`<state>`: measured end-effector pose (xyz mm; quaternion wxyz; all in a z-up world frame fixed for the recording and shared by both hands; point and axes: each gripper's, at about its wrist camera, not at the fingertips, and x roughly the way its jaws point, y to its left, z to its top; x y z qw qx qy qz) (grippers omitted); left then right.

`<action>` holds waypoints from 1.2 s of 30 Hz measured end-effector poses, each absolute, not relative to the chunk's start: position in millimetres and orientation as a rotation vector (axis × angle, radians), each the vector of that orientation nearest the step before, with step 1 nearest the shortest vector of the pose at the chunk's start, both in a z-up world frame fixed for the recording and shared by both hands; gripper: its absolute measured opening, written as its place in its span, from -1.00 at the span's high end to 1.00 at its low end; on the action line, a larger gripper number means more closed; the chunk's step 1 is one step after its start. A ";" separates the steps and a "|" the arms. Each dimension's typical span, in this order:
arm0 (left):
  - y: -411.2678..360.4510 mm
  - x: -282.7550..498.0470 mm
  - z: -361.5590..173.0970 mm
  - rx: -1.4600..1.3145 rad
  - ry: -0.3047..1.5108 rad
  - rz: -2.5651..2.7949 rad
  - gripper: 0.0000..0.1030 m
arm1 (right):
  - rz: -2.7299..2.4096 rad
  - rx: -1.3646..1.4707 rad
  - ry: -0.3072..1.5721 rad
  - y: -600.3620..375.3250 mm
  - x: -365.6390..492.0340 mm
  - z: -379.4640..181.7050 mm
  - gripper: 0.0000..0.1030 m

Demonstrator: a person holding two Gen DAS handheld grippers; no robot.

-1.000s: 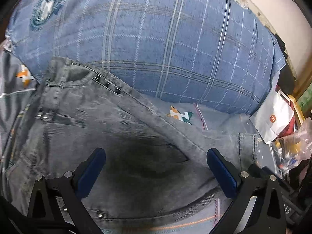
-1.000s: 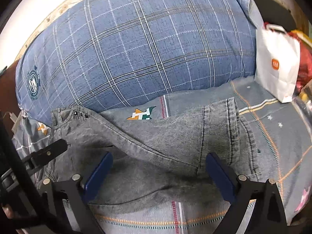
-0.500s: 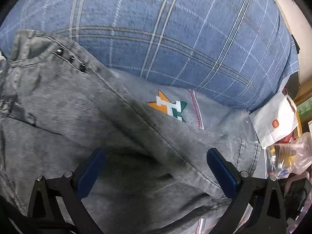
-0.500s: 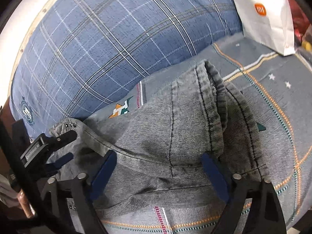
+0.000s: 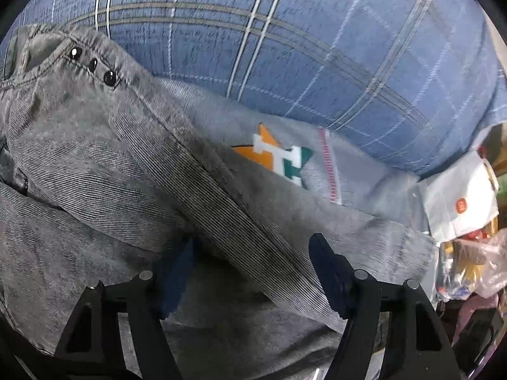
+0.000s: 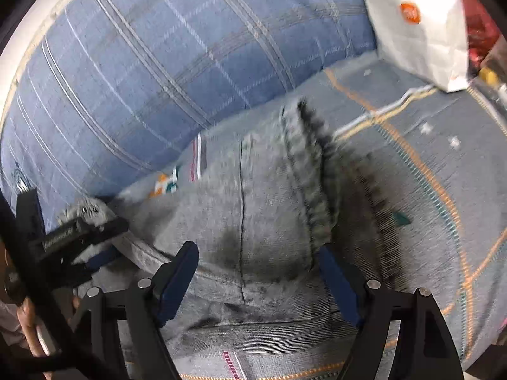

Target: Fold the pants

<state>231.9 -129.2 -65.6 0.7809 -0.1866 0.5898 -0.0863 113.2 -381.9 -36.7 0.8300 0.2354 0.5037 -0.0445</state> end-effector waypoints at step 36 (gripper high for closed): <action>-127.1 112.3 -50.2 -0.582 1.216 -0.378 0.91 | 0.025 0.477 1.057 -421.1 50.3 -13.5 0.94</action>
